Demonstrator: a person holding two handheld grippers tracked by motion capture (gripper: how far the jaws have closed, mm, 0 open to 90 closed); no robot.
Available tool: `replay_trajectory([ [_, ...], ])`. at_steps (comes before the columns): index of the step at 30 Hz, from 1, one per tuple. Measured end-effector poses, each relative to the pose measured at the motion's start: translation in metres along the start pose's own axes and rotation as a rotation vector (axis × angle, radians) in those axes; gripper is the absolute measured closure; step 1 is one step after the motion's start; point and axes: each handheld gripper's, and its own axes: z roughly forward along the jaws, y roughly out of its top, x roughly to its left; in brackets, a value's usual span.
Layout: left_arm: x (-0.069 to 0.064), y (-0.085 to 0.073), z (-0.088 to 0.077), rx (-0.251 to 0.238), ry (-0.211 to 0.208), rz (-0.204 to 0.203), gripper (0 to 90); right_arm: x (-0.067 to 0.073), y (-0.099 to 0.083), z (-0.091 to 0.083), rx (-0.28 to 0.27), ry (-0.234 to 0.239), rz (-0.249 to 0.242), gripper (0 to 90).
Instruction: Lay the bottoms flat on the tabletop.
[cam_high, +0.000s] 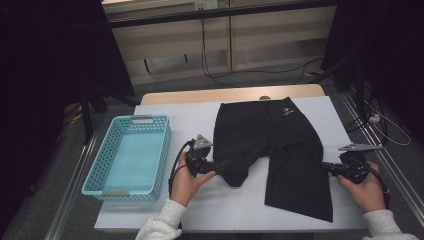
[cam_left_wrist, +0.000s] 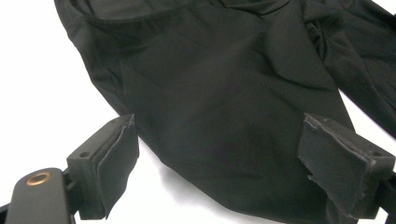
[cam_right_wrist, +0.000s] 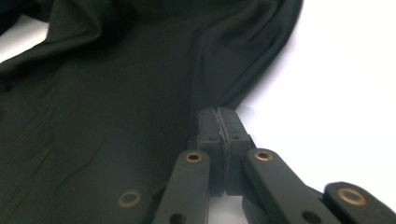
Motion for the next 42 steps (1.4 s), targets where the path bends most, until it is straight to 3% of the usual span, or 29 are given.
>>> replay_trajectory([
  [3,0.001,-0.001,0.001,0.005,0.002,0.009,12.8,-0.01,0.001,-0.002,-0.003,-0.025,-0.003,89.8],
  [6,0.0,-0.001,0.001,0.006,0.002,0.013,12.8,-0.022,0.001,-0.005,-0.013,-0.082,0.001,88.9],
  [11,-0.003,-0.001,0.003,0.015,-0.01,0.011,12.9,-0.022,0.0,-0.004,-0.036,-0.121,0.004,73.8],
  [14,-0.003,-0.001,0.003,0.014,-0.009,0.009,12.9,-0.012,0.003,-0.002,-0.05,-0.089,-0.02,64.7],
  [20,-0.001,-0.002,-0.001,0.013,-0.001,0.015,12.9,0.013,0.014,0.004,-0.079,-0.04,-0.114,49.5],
  [24,0.0,-0.003,-0.004,0.006,0.004,0.007,12.9,0.033,0.022,0.008,-0.105,0.019,-0.146,41.8],
  [33,0.006,-0.007,-0.013,-0.004,0.025,-0.012,12.7,0.071,0.033,0.021,-0.132,0.128,-0.198,31.3],
  [42,0.01,-0.011,-0.021,-0.007,0.052,-0.025,12.2,0.109,0.043,0.035,-0.132,0.199,-0.29,29.4],
])
